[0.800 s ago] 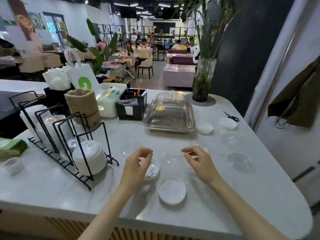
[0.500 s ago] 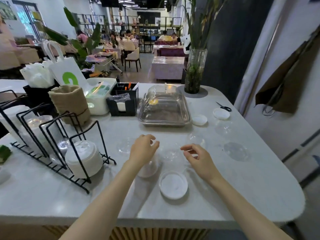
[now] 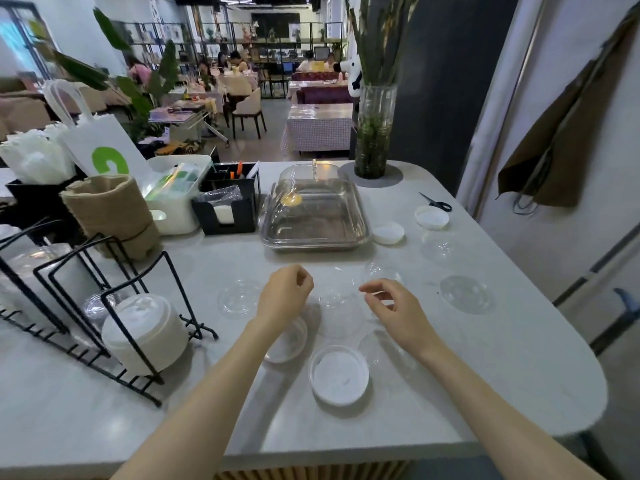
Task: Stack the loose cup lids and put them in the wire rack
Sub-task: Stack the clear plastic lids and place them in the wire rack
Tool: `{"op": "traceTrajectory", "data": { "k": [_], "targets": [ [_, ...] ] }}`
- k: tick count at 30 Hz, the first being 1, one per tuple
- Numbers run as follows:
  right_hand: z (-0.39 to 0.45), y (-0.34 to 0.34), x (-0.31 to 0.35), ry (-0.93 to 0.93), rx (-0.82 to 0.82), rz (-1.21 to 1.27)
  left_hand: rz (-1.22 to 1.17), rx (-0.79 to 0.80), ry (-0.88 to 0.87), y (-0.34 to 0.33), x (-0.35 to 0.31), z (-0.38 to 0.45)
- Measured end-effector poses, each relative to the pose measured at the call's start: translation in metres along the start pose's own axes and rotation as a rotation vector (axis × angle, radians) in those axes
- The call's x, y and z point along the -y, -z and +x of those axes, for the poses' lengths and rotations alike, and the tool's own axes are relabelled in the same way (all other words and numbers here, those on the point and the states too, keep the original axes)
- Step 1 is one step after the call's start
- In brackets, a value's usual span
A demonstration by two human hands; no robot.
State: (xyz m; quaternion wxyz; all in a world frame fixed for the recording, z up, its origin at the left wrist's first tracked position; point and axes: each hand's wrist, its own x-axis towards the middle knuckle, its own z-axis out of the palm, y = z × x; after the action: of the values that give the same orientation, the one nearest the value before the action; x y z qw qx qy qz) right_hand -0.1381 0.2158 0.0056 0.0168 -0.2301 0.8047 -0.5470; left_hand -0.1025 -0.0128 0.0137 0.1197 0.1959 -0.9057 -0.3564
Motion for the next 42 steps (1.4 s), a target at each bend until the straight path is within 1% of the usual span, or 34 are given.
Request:
{"op": "traceTrajectory", "data": {
  "k": [2,4,6,8,12,15,17,21,23,25,27,30,32,33,35,42],
  "targets": [
    [0.007,0.004,-0.005,0.013,-0.025,-0.015,-0.114,-0.027,-0.002,0.0,-0.001,-0.001],
    [0.018,0.011,-0.013,0.016,-0.076,-0.077,-0.279,-0.005,0.039,0.0,-0.003,-0.003],
    [0.032,0.018,-0.022,0.01,-0.11,-0.204,-0.453,0.039,0.093,0.001,-0.006,-0.003],
    [0.045,0.022,-0.029,-0.021,-0.097,-0.333,-0.536,0.067,0.13,-0.001,-0.01,-0.003],
    [0.067,0.023,-0.04,-0.125,0.027,-0.513,-0.557,0.102,0.199,-0.006,-0.017,0.0],
    [0.078,0.019,-0.049,-0.21,0.136,-0.548,-0.565,0.115,0.24,-0.01,-0.017,0.004],
    [0.081,0.02,-0.055,-0.199,0.163,-0.582,-0.558,0.113,0.253,-0.01,-0.016,0.007],
    [0.084,0.026,-0.057,-0.145,0.163,-0.616,-0.604,0.11,0.271,-0.011,-0.014,0.013],
    [0.086,0.031,-0.057,-0.146,0.148,-0.52,-0.633,0.116,0.273,-0.013,-0.013,0.014],
    [0.085,0.037,-0.052,-0.194,0.142,-0.243,-0.655,0.117,0.276,-0.016,-0.011,0.015],
    [0.083,0.044,-0.043,-0.299,0.143,0.095,-0.677,0.116,0.281,-0.017,-0.011,0.016],
    [0.079,0.052,-0.032,-0.487,0.13,0.51,-0.702,0.112,0.288,-0.018,-0.012,0.017],
    [0.076,0.059,-0.032,-0.6,0.164,0.744,-0.714,0.116,0.292,-0.018,-0.014,0.017],
    [0.073,0.061,-0.031,-0.634,0.189,0.804,-0.716,0.12,0.295,-0.018,-0.014,0.017],
    [0.07,0.062,-0.03,-0.634,0.212,0.789,-0.709,0.132,0.293,-0.018,-0.017,0.016],
    [0.073,0.055,-0.018,-0.414,0.168,0.415,-0.668,0.188,0.253,-0.018,-0.031,0.009]
  ]
}}
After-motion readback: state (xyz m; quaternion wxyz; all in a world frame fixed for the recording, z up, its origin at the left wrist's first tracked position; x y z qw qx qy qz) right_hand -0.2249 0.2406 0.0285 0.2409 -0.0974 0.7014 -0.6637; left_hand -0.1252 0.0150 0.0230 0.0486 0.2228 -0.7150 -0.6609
